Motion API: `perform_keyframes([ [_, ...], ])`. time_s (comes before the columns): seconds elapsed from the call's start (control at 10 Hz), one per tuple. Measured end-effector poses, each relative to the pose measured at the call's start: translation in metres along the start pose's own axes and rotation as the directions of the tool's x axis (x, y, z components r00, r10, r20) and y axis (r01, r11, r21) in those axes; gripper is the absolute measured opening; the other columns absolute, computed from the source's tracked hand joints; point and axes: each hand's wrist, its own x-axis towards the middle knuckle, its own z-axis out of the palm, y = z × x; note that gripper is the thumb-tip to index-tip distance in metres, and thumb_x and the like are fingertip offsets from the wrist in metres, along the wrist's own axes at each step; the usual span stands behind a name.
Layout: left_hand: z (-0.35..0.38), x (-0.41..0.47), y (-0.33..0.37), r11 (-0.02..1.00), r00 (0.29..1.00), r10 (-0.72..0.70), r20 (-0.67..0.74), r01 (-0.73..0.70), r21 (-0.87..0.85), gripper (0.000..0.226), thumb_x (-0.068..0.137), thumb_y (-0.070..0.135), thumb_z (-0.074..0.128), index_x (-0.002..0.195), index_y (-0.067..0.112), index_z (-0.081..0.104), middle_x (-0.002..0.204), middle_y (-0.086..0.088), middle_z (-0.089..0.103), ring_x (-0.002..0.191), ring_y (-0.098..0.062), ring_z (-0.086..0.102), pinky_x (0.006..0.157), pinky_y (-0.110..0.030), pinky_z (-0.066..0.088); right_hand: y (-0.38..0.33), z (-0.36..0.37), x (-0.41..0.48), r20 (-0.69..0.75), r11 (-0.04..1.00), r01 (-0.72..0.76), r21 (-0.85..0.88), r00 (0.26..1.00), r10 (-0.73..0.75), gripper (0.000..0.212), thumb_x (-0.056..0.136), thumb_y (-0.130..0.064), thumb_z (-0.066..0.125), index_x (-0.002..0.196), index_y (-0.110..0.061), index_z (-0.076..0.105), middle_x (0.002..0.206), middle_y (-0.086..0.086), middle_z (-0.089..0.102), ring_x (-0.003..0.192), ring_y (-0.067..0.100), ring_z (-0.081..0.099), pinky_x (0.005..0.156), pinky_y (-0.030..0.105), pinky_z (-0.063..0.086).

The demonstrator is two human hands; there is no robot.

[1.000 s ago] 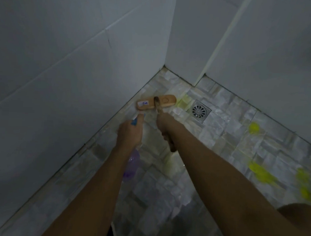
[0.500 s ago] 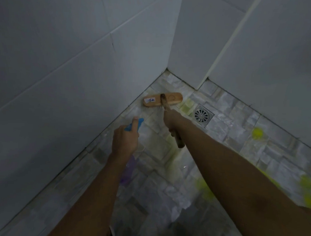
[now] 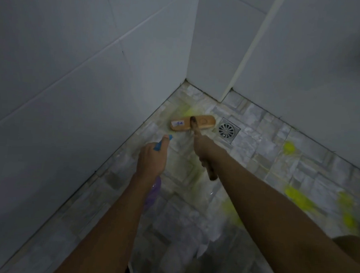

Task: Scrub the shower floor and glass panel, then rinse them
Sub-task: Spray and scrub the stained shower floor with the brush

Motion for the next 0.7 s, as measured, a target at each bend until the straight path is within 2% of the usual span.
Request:
perform_keyframes([
  [0.1,0.010,-0.003,0.005,0.998,0.998,-0.051,-0.034,0.049,-0.037,0.086,0.081,0.080,0.031,0.071,0.003,0.069,0.072,-0.015,0.069,0.067,-0.030,0.067,0.065,-0.046,0.059,0.000,-0.003,0.000,-0.013,0.995,-0.077,0.059,0.997,0.078,0.040,0.104,-0.020,0.025,0.136,-0.006,0.043,0.103,0.019,0.061,0.072,0.029,0.055,0.071,0.042,0.055],
  [0.2,0.019,-0.003,0.012,0.999,1.000,-0.026,-0.014,0.026,-0.026,0.085,0.079,0.080,0.029,0.071,0.005,0.069,0.072,-0.014,0.069,0.066,-0.029,0.067,0.063,-0.045,0.059,0.030,0.009,-0.029,-0.020,0.998,-0.048,0.039,0.999,0.049,0.043,0.106,-0.030,0.022,0.143,-0.017,0.037,0.110,0.017,0.056,0.070,0.022,0.052,0.065,0.037,0.050],
  [0.3,0.026,0.000,0.021,0.999,0.999,0.039,0.004,-0.039,-0.016,0.079,0.089,0.073,0.034,0.067,0.006,0.069,0.069,-0.012,0.069,0.067,-0.028,0.067,0.064,-0.042,0.057,0.067,0.020,-0.065,0.036,0.995,-0.091,0.044,0.995,0.089,0.044,0.107,-0.031,0.021,0.147,-0.018,0.034,0.120,0.023,0.056,0.084,0.032,0.058,0.065,0.036,0.051],
  [0.4,0.032,0.004,0.026,0.997,0.997,0.073,0.028,-0.074,0.009,0.079,0.094,0.071,0.034,0.065,0.004,0.066,0.068,-0.013,0.067,0.065,-0.027,0.065,0.065,-0.044,0.056,0.079,0.022,-0.073,0.048,0.988,-0.155,-0.012,0.987,0.156,0.039,0.106,-0.018,0.026,0.137,-0.001,0.043,0.126,0.027,0.053,0.110,0.041,0.058,0.087,0.043,0.051],
  [0.5,0.033,0.009,0.028,0.999,0.999,0.042,-0.003,-0.042,0.006,0.082,0.088,0.076,0.028,0.066,0.007,0.066,0.071,-0.014,0.068,0.067,-0.029,0.066,0.065,-0.044,0.058,0.071,0.020,-0.067,0.060,0.985,-0.133,-0.107,0.988,0.140,0.038,0.104,-0.014,0.029,0.136,0.000,0.044,0.129,0.026,0.052,0.104,0.036,0.057,0.085,0.040,0.047],
  [0.6,0.032,0.012,0.038,0.998,0.998,0.063,-0.031,-0.062,0.021,0.072,0.094,0.070,0.032,0.059,0.012,0.058,0.074,-0.015,0.066,0.073,-0.032,0.064,0.067,-0.042,0.055,0.058,0.007,-0.045,0.057,0.987,-0.160,-0.025,0.985,0.161,0.040,0.107,-0.019,0.025,0.138,0.000,0.041,0.131,0.024,0.050,0.094,0.028,0.053,0.078,0.039,0.051],
  [0.7,0.034,0.012,0.037,0.991,0.994,0.109,-0.021,-0.108,0.076,0.069,0.095,0.069,0.033,0.058,0.015,0.054,0.081,-0.020,0.067,0.077,-0.035,0.063,0.069,-0.040,0.051,0.052,0.000,-0.041,0.022,0.985,-0.155,0.073,0.988,0.153,0.036,0.104,-0.011,0.031,0.134,0.003,0.045,0.122,0.025,0.055,0.107,0.038,0.060,0.085,0.042,0.051],
])
